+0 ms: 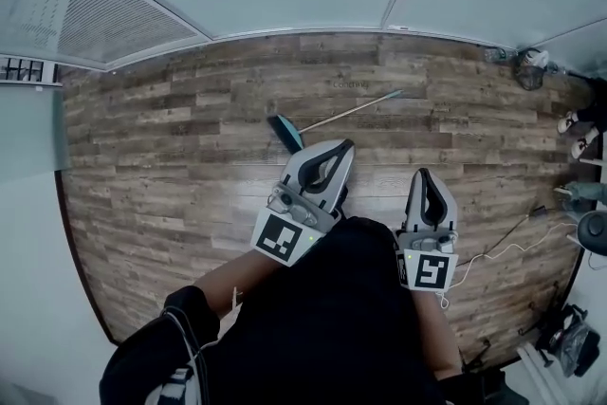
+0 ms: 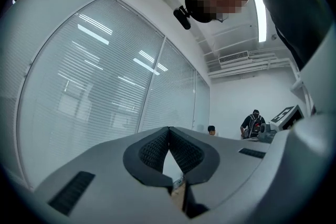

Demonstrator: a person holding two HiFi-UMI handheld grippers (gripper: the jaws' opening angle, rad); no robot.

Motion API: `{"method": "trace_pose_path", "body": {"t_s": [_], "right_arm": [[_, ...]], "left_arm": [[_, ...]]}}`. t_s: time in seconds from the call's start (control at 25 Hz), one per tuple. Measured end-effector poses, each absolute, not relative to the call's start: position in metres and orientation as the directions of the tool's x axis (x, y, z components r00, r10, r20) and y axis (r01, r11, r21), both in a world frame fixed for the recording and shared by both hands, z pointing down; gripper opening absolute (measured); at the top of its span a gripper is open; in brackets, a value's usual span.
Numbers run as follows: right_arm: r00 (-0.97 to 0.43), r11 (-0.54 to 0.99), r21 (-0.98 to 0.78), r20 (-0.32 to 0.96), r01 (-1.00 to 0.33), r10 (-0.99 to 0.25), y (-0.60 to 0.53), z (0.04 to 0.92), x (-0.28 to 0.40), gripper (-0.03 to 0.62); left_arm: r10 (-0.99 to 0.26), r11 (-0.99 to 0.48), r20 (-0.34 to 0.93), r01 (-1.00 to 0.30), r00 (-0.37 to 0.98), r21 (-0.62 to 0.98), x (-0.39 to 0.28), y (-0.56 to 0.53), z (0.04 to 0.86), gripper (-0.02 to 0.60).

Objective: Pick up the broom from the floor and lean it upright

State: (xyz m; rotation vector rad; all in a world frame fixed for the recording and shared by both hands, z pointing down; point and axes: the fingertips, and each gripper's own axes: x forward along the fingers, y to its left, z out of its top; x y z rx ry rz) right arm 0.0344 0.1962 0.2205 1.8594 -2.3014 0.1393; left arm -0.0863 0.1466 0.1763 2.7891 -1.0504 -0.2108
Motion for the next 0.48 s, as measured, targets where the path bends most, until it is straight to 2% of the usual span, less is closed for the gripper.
{"method": "trace_pose_path", "body": {"t_s": [0.2, 0.48], "right_arm": [[-0.261, 0.278, 0.042, 0.231, -0.96, -0.937, 0.183, 0.226, 0.016, 0.02], [-0.279, 0.29, 0.015, 0.237, -0.957, -0.931, 0.174, 0.231, 0.026, 0.018]], "left_arm": [[-0.707, -0.689, -0.028, -0.679, 0.707, 0.255, -0.109, 0.133, 0.198, 0.018], [-0.748, -0.652, -0.071, -0.71, 0.66, 0.267, -0.115, 0.117, 0.19, 0.018]]}}
